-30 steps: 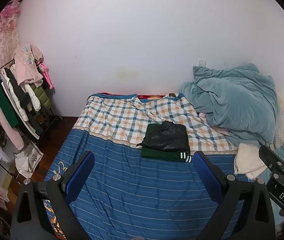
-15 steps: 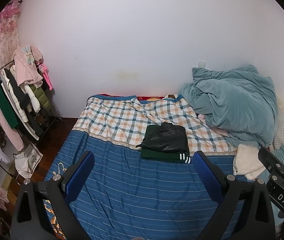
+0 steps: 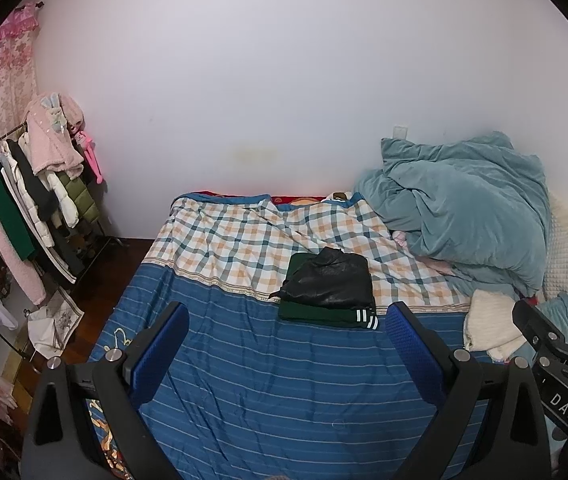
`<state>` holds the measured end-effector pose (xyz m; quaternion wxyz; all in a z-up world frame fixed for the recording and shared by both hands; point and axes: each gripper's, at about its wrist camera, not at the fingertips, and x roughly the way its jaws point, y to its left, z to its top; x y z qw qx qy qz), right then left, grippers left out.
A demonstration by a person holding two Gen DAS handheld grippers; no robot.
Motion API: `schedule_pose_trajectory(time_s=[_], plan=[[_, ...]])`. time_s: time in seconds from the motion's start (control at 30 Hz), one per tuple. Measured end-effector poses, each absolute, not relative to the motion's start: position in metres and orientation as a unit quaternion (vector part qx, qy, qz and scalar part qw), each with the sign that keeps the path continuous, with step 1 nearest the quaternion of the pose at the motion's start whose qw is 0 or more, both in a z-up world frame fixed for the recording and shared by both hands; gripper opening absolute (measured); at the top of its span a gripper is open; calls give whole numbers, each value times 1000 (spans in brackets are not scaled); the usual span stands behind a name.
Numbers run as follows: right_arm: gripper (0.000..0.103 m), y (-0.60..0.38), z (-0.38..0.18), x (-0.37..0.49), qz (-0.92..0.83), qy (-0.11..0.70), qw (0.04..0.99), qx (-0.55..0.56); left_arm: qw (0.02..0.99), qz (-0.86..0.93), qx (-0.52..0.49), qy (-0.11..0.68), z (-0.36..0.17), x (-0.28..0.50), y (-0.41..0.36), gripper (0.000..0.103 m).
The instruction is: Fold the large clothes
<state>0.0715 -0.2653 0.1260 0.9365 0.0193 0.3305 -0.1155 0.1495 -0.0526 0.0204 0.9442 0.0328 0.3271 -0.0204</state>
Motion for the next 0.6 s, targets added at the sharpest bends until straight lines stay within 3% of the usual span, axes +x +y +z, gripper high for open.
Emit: schedule_pose_trajectory(time_s=[0.6], plan=[[92, -265, 128, 63, -118, 328, 937, 21, 945, -24, 30, 325, 20, 147, -51, 101]])
